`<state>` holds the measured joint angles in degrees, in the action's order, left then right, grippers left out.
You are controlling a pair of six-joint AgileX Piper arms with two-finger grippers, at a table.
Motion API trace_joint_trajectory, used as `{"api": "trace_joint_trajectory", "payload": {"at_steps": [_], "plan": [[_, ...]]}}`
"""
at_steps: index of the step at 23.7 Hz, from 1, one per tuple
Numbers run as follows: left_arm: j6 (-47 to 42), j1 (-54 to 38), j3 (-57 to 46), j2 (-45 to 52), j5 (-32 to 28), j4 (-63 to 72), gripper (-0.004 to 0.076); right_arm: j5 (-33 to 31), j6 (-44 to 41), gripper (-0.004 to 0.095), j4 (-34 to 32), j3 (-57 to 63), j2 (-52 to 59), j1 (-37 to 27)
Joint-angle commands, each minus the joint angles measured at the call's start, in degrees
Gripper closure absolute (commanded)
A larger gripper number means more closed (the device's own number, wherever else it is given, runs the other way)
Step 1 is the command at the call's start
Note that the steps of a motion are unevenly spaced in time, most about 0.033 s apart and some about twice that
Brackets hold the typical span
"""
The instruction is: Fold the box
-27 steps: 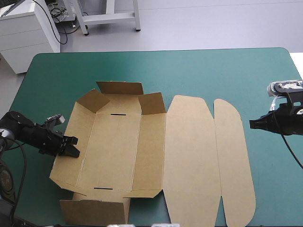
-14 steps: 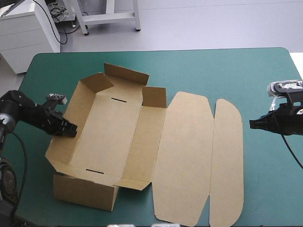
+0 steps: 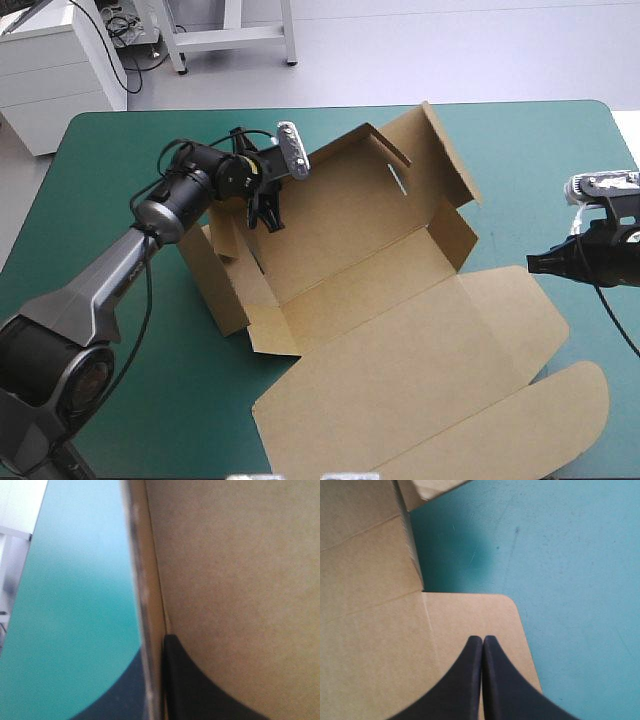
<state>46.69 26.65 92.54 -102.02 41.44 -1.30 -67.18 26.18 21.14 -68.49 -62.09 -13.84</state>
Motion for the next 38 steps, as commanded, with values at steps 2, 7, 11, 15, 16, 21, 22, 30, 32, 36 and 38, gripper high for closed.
{"api": "trace_joint_trajectory", "payload": {"at_steps": [2,7,11,15,16,21,22,30,32,36,38], "plan": [[-0.59,5.25,2.75,1.42,-13.67,-7.63,0.0731,1.85,0.45,0.0928,1.57,-1.44,0.65,-0.32],[-0.59,10.27,2.75,1.42,-18.65,-15.66,0.0731,1.85,0.36,0.0928,1.57,-1.44,0.65,-0.32],[-0.59,12.82,2.75,1.42,-21.24,-20.38,0.0731,1.85,0.36,0.0928,1.57,-1.44,0.65,-0.32],[-0.75,14.51,2.75,1.42,-22.68,-20.95,0.0731,1.85,0.22,0.0928,1.57,-1.44,0.65,-0.32],[-0.88,14.89,2.75,1.42,-22.68,-20.95,0.0731,1.85,0.19,0.0928,1.57,-1.44,0.65,-0.32],[-3.70,15.51,2.75,1.42,-25.50,-26.70,0.0731,1.85,-0.31,0.0928,1.65,-1.44,0.65,-0.32],[-6.22,15.61,2.75,1.42,-25.37,-28.94,0.0731,1.85,-0.55,0.0928,1.65,-1.44,0.65,-0.32],[-27.86,17.99,2.75,1.42,-17.26,-56.05,0.0731,1.85,-0.92,0.0928,2.20,-1.44,0.65,-0.32],[-27.86,19.29,2.75,1.18,-17.23,-56.13,0.0731,1.98,-0.92,0.0928,2.97,-1.44,0.65,-0.32],[-31.17,19.86,2.06,1.18,-16.84,-56.32,0.0731,2.67,-0.92,0.0928,3.31,-1.44,0.65,-0.32],[-32.06,20.44,1.98,0.78,-14.51,-56.96,0.0731,5.30,-1.05,0.0928,3.72,-1.55,0.65,-0.32]]}}
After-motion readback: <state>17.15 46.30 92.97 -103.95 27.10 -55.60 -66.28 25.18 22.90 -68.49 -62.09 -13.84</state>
